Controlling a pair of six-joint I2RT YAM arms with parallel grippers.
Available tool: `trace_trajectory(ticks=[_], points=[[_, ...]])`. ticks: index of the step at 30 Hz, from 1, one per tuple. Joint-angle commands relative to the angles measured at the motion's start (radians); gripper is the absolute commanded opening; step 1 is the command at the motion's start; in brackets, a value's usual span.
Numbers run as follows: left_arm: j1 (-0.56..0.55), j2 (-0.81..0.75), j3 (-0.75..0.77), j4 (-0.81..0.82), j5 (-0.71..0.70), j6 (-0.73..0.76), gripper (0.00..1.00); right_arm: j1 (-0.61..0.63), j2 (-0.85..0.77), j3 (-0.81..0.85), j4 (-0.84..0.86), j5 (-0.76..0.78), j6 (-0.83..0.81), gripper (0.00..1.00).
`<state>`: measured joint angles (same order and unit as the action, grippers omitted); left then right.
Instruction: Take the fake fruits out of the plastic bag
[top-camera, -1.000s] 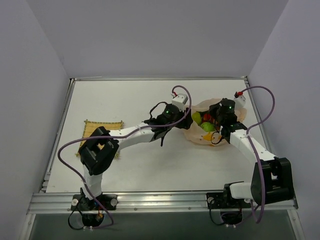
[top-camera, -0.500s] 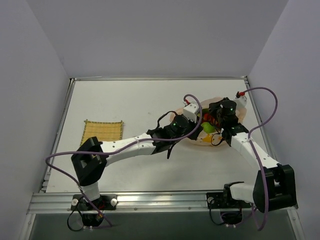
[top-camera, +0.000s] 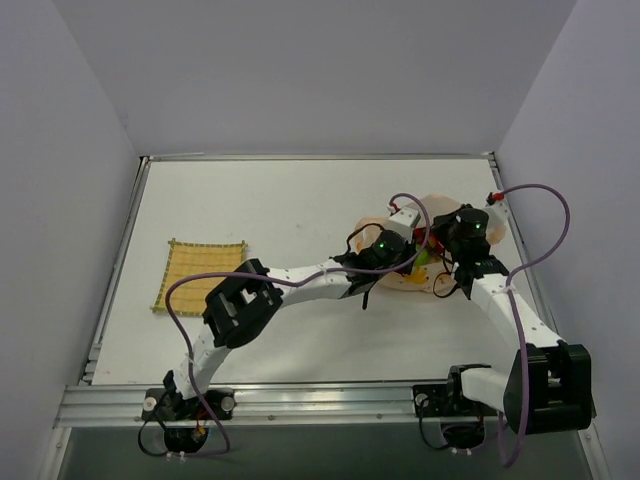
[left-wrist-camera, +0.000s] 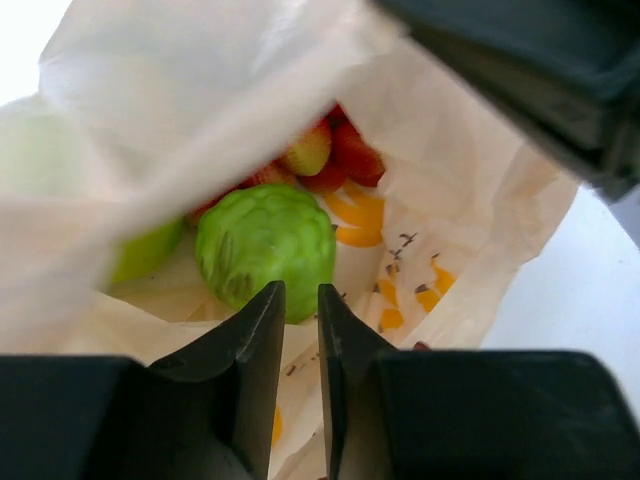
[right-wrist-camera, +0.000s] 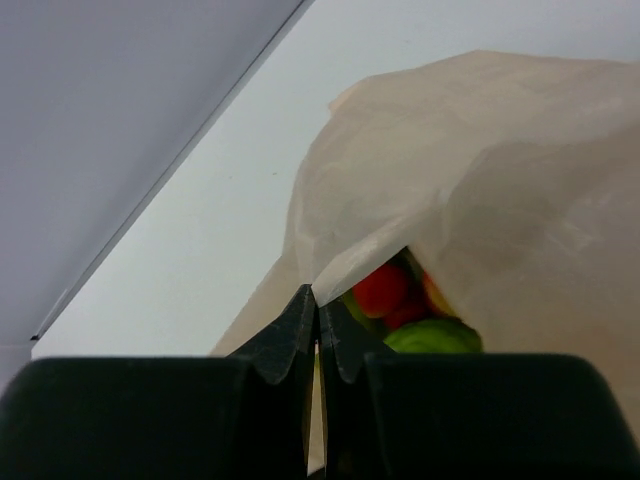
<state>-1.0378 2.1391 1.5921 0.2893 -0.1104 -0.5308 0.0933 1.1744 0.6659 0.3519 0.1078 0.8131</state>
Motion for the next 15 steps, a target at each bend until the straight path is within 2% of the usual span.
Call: trace_trajectory(ticks=[1,2,3,5,6,10,15], points=[[0.028,-0.001,0.054,0.043,0.024,-0.017,0.2,-0.043,-0.019,-0.017,-0.004,-0.052,-0.052,0.0],[0.036,0.005,0.052,0.05,0.055,-0.017,0.26,-0.043,-0.018,-0.022,-0.002,-0.056,-0.058,0.0],[0.036,0.014,0.055,0.059,0.061,-0.014,0.39,-0.044,-0.018,-0.028,0.004,-0.062,-0.064,0.0],[0.038,0.025,0.068,0.06,0.075,-0.003,0.52,-0.044,-0.024,-0.052,0.024,-0.091,-0.066,0.0],[0.038,0.036,0.077,0.053,0.081,0.009,0.61,-0.043,-0.025,-0.058,0.035,-0.097,-0.071,0.0],[0.039,0.07,0.124,0.013,0.095,0.029,0.75,-0.044,-0.033,-0.069,0.036,-0.097,-0.081,0.0],[0.042,0.122,0.186,-0.048,0.11,0.04,0.81,-0.044,-0.041,-0.068,0.047,-0.137,-0.083,0.0]])
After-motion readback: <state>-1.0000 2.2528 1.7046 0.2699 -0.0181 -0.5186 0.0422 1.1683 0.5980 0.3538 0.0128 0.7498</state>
